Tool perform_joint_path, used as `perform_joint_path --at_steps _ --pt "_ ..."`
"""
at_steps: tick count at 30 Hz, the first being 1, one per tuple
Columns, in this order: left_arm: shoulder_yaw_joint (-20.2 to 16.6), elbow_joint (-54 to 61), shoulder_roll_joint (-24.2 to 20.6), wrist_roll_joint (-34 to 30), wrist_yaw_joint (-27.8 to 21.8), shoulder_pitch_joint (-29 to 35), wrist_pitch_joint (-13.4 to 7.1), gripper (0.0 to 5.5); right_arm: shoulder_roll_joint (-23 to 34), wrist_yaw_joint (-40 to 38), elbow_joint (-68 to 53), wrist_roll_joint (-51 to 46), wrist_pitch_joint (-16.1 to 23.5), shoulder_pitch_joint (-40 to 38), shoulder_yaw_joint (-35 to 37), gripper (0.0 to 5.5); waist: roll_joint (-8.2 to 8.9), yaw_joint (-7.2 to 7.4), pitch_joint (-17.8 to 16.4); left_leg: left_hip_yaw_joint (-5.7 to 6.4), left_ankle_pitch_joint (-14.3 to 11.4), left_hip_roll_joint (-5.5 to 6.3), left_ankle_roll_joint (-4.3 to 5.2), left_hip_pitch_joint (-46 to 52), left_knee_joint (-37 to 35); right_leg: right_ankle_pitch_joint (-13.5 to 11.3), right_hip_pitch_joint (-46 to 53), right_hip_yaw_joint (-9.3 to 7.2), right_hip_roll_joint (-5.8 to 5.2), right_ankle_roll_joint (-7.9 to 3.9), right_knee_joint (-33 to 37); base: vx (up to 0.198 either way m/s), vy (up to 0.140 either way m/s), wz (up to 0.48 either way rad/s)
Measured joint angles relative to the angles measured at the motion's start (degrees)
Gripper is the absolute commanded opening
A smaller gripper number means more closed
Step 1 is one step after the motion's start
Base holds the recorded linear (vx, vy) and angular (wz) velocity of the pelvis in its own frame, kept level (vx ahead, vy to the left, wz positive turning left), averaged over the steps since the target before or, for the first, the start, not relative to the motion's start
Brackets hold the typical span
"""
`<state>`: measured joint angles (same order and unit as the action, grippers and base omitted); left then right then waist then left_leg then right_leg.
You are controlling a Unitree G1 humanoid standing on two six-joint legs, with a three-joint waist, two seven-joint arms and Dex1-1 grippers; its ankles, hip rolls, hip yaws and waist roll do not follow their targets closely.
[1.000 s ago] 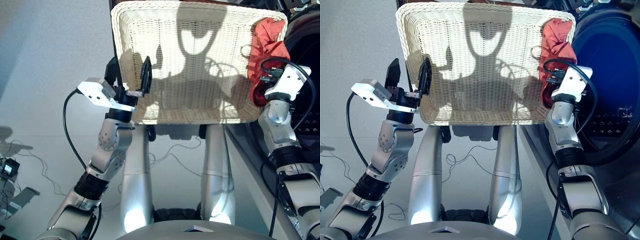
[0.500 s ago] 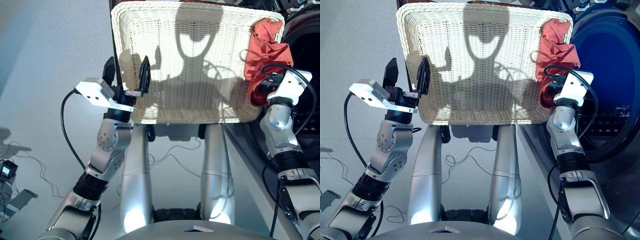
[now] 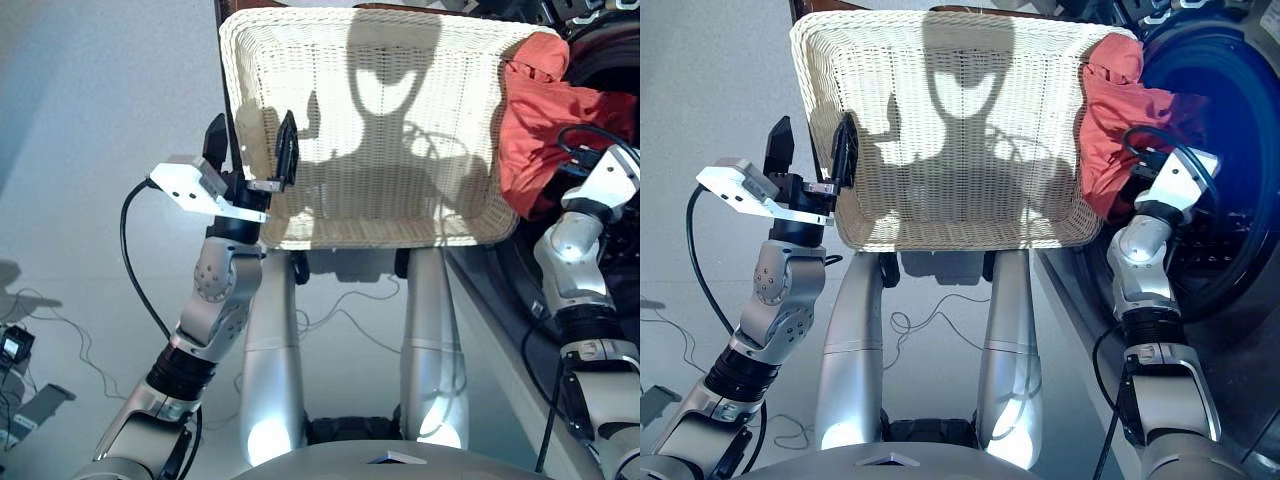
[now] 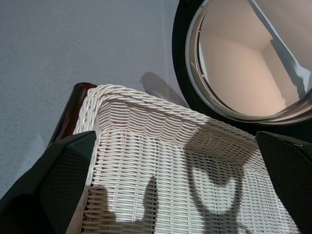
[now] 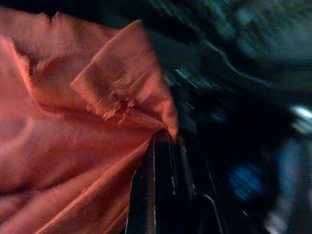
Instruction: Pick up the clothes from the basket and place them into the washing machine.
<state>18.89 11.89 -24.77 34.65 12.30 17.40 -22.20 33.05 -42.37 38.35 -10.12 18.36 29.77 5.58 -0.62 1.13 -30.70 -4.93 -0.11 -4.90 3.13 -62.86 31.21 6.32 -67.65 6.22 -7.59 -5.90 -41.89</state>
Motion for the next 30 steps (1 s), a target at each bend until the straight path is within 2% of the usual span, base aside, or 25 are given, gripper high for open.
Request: perform_joint_path --at_steps 5,8,11,19,25,26,27,30 --pt "0.23 0.06 -1.2 0.05 -0.11 0.05 -0.04 5.5 1.05 -1.39 12.91 -6.72 0.65 4.62 2.61 0.0 0.03 -0.46 -0.01 -0.01 -0.07 0.07 -0.1 0.0 0.1 -0.03 0.13 -0.01 -0.11 -0.11 0.09 0.0 0.0 0.0" --pt "1.2 0.36 -1.52 0.23 -0.15 0.19 -0.13 5.5 2.74 0.12 21.41 -12.51 0.86 7.12 3.19 0.0 0.07 -1.49 -0.03 -0.03 -0.14 0.18 -0.26 -0.01 0.22 -0.03 0.18 0.02 -0.25 -0.16 0.09 0.0 0.0 0.0" --pt "1.82 0.37 -2.58 0.82 -0.12 0.17 -0.12 5.5 4.56 2.11 28.18 -18.44 0.66 9.67 3.55 0.0 0.07 -1.66 -0.03 -0.14 -0.11 0.93 -0.59 -0.04 0.2 0.14 0.18 0.09 -0.93 -0.38 0.06 0.0 0.0 0.0" --pt "2.71 0.54 -5.37 1.27 0.1 1.24 -0.1 5.5 8.13 3.11 32.94 -26.96 0.5 11.46 6.45 0.0 0.05 -2.11 -0.03 -0.98 -0.46 1.81 -1.62 -1.0 1.1 -0.42 -0.12 0.75 -1.84 -1.79 0.73 0.0 0.0 0.0" --pt "2.86 0.56 -5.38 1.26 0.78 1.58 -0.11 5.5 9.24 3.12 32.87 -27.23 0.46 11.56 6.41 0.0 0.02 -2.53 -0.02 -1.26 -0.78 1.92 -2.0 -0.98 1.84 -0.43 0.16 1.07 -1.9 -1.96 0.75 0.0 0.0 0.0" --pt "2.91 0.56 -5.37 1.26 0.84 1.68 -0.11 5.5 9.39 3.12 32.85 -27.23 0.43 11.56 6.41 2.95 0.02 -2.57 -0.02 -1.25 -0.82 1.93 -2.02 -0.98 1.9 -0.41 0.21 1.07 -1.96 -1.99 0.69 0.0 0.0 0.0" --pt "2.97 0.56 -5.38 1.26 1.01 1.75 -0.11 5.5 9.45 3.53 32.8 -27.37 0.43 11.64 6.36 5.5 0.01 -2.66 -0.01 -1.23 -0.93 1.95 -1.88 -0.97 1.96 -0.41 0.24 1.07 -1.99 -1.99 0.65 0.0 0.0 0.0" --pt "3.27 0.55 -5.27 1.26 1.22 2.2 -0.12 5.5 9.74 6.33 32.68 -28.24 0.38 11.86 5.71 5.5 0.01 -2.67 -0.01 -1.22 -0.96 1.96 -1.86 -0.97 1.97 -0.45 0.25 1.07 -1.98 -2.01 0.58 0.0 0.0 0.0"
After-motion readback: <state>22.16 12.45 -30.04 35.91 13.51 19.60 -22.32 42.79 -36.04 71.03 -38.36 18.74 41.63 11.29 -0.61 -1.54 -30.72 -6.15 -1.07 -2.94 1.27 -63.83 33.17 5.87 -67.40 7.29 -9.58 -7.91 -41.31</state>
